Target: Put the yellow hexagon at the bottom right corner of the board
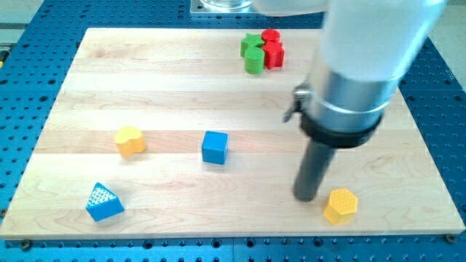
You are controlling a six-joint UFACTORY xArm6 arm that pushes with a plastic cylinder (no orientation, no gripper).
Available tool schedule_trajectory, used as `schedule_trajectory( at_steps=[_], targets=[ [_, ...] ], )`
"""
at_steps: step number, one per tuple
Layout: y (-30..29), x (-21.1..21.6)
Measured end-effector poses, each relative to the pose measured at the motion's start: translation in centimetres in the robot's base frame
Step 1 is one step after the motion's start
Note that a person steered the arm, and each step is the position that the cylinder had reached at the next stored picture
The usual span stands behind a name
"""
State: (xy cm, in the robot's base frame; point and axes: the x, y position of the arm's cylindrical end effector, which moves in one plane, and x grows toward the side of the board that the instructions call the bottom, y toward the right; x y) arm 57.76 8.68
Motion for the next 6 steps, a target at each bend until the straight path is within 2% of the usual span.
schedule_trajectory(
  at_steps=[1,2,3,4,5,6],
  targets=[
    [0.9,2.1],
    [7.3,2.8],
    [9.4,2.8],
    [11.0,-1.4],
    [17.8,-3.4],
    [18.6,4.0]
  ],
)
